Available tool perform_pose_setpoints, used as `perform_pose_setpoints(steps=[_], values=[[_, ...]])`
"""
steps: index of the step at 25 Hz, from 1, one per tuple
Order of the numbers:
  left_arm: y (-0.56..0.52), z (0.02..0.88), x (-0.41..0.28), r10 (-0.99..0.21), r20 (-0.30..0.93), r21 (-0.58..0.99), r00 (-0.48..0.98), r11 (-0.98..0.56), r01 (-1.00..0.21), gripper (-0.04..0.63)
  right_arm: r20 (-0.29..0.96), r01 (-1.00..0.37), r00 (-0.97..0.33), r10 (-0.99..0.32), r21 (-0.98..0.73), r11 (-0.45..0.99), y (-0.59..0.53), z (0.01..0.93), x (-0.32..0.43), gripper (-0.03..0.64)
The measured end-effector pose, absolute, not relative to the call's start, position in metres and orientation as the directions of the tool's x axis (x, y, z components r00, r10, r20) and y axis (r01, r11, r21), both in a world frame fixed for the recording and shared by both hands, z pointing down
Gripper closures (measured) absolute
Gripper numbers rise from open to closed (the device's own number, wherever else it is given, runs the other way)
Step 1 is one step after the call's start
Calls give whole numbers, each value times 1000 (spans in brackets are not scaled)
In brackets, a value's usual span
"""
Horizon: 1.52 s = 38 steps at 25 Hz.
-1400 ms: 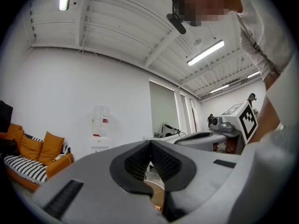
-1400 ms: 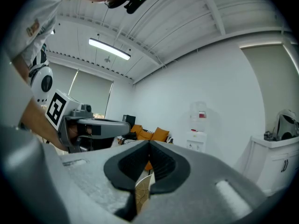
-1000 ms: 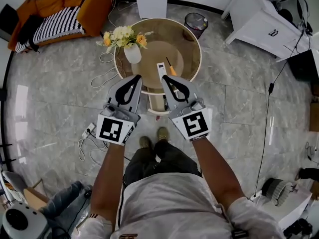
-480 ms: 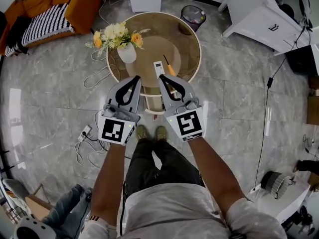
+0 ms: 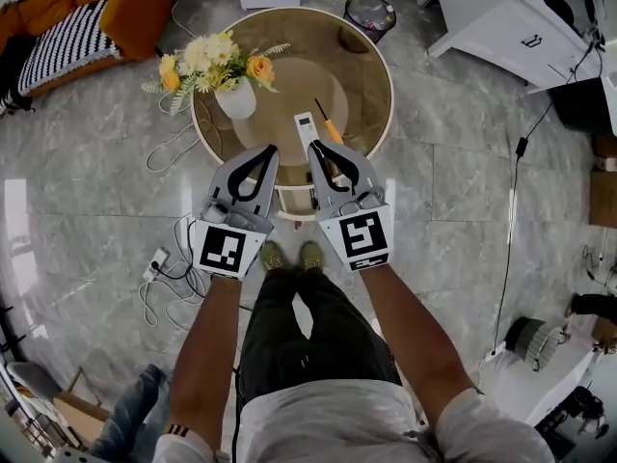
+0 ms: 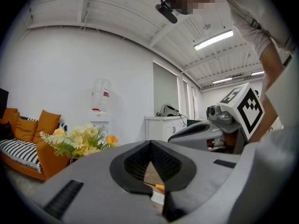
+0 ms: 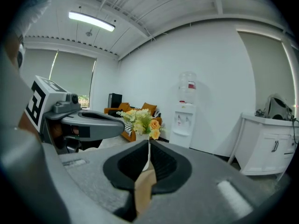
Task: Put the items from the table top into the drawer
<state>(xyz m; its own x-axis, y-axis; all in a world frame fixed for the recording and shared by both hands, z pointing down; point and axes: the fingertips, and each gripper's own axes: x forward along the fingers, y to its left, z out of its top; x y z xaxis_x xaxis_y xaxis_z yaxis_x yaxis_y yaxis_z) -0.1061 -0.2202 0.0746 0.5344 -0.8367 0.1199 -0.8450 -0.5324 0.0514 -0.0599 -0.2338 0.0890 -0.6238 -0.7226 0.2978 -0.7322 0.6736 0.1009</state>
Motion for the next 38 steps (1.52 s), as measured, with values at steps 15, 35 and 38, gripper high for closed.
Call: perform_pose_setpoints(steps=[15, 35, 38], values=[[-244, 176, -110, -785, 190, 101, 589, -581, -807, 597, 455, -792, -517, -725, 68, 607, -263, 208, -59, 494], [-263, 262, -110, -711, 238, 157, 662, -644, -749, 597, 669, -865, -362, -649, 17, 501, -295, 353, -47, 350], [-266, 269, -109, -702, 243, 163, 669, -651, -742, 597, 696, -872, -343, -631, 14, 489, -298, 367, -45, 350]])
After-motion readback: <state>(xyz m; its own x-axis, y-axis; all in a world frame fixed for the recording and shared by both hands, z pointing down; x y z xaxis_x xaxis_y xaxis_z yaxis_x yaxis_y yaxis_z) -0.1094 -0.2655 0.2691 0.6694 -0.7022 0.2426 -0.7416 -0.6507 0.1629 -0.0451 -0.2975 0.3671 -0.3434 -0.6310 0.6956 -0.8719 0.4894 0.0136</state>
